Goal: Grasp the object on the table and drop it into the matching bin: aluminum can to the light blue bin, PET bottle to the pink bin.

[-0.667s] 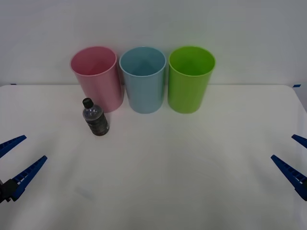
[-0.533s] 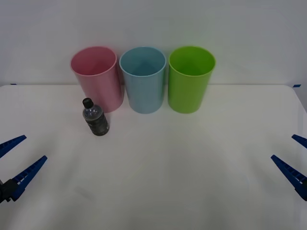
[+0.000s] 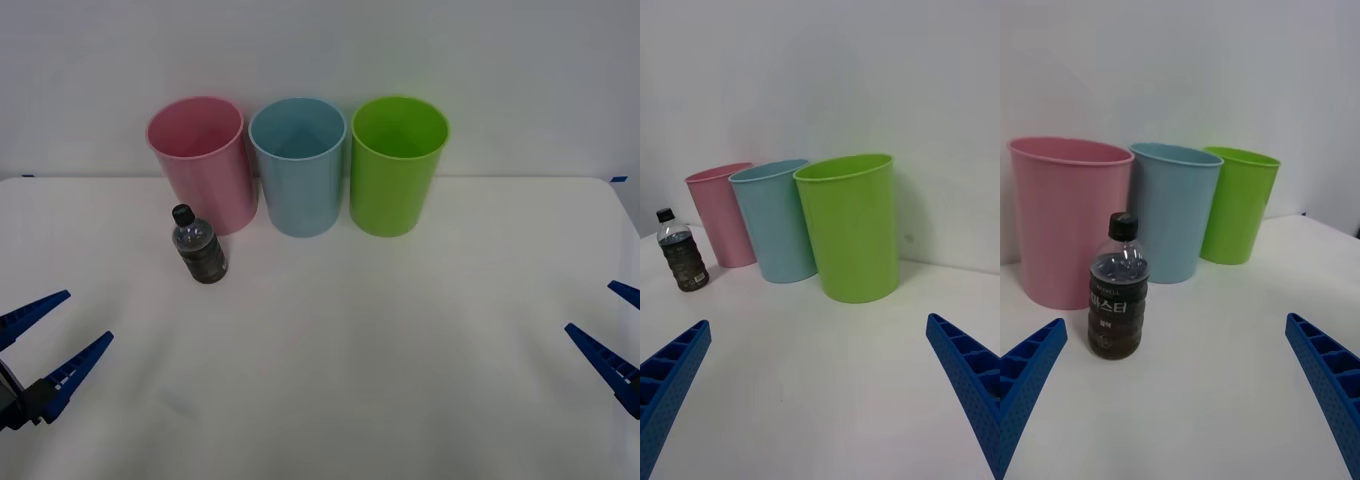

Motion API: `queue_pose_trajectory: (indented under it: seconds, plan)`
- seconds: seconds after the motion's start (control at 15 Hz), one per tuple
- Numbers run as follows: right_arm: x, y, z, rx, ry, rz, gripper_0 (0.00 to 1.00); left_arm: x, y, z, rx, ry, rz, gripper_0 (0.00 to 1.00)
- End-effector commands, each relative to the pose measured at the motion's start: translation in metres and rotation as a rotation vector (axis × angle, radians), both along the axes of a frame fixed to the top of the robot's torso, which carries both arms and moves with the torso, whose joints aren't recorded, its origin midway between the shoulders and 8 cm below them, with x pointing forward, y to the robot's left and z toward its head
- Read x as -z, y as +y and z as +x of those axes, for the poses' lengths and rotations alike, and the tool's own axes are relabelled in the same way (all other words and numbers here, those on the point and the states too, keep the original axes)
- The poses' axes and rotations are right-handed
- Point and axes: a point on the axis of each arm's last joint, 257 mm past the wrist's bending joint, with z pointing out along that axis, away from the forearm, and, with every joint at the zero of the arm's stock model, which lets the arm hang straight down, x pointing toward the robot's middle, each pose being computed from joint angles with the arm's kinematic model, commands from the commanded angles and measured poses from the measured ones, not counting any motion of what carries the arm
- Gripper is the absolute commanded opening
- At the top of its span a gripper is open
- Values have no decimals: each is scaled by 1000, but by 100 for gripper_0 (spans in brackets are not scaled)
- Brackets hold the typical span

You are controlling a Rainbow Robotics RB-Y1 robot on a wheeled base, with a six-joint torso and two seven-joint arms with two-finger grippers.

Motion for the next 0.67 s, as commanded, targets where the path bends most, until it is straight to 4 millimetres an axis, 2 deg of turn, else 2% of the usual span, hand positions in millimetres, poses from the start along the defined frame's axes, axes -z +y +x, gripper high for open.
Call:
queue_pose_trajectory:
  seconds: [0.07,0.67]
  plan:
    - [0,0,0,0,0,0,100,16,3,5,-25,21,70,100]
    - [0,0,0,0,0,0,100,75,-7,44,-178,2,187,100]
